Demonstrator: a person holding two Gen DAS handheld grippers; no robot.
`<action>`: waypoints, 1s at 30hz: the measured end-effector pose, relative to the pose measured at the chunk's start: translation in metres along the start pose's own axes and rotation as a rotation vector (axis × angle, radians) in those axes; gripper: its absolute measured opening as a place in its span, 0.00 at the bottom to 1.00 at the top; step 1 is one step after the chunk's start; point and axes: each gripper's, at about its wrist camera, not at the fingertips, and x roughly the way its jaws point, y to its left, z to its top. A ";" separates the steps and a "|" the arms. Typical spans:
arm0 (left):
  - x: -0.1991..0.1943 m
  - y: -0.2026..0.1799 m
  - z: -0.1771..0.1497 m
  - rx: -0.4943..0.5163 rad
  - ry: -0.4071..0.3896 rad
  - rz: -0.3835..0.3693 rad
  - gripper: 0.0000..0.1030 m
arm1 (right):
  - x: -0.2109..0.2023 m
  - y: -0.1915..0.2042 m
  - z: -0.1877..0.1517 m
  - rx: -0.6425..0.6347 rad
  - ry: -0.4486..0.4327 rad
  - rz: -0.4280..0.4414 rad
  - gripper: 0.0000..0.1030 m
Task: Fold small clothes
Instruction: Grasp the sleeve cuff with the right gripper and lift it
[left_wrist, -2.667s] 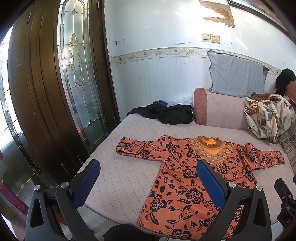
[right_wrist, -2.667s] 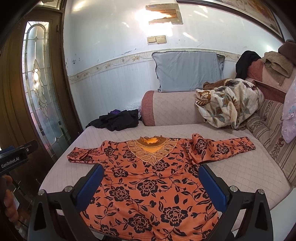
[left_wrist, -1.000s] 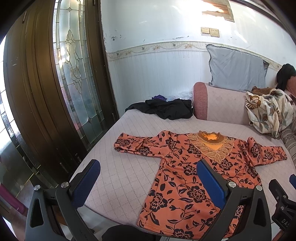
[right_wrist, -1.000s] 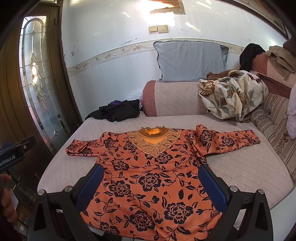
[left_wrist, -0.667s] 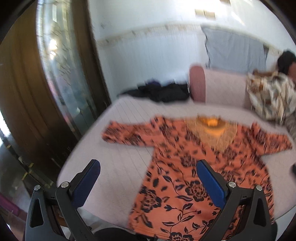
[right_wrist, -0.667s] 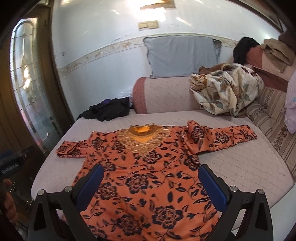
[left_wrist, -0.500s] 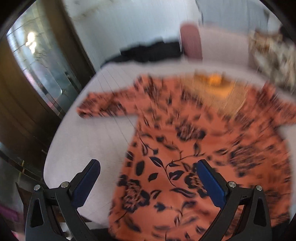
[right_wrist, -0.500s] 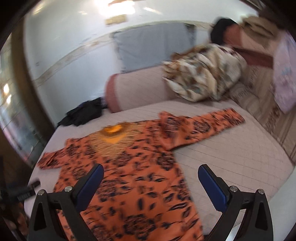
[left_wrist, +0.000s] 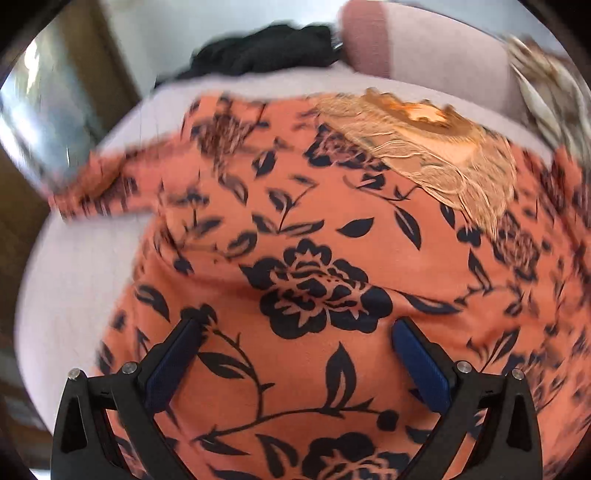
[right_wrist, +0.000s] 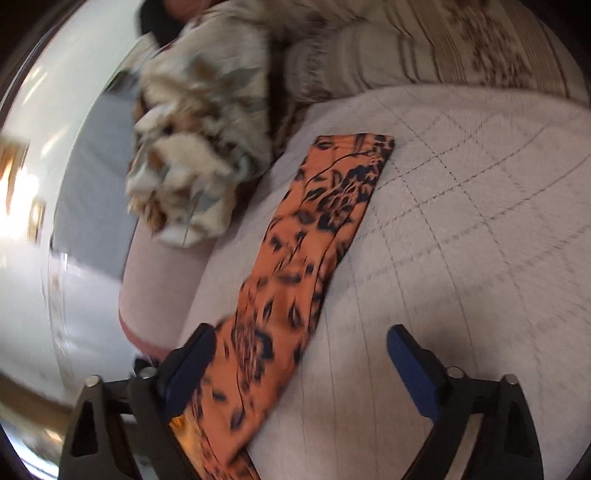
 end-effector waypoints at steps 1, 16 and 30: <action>0.001 0.002 0.000 -0.002 -0.007 -0.008 1.00 | 0.011 -0.003 0.008 0.034 0.005 0.003 0.82; -0.001 0.007 0.010 0.060 -0.008 -0.036 1.00 | 0.069 0.016 0.056 0.050 -0.102 -0.102 0.06; -0.033 0.094 0.038 -0.167 -0.153 0.124 1.00 | -0.013 0.228 -0.116 -0.492 -0.028 0.286 0.06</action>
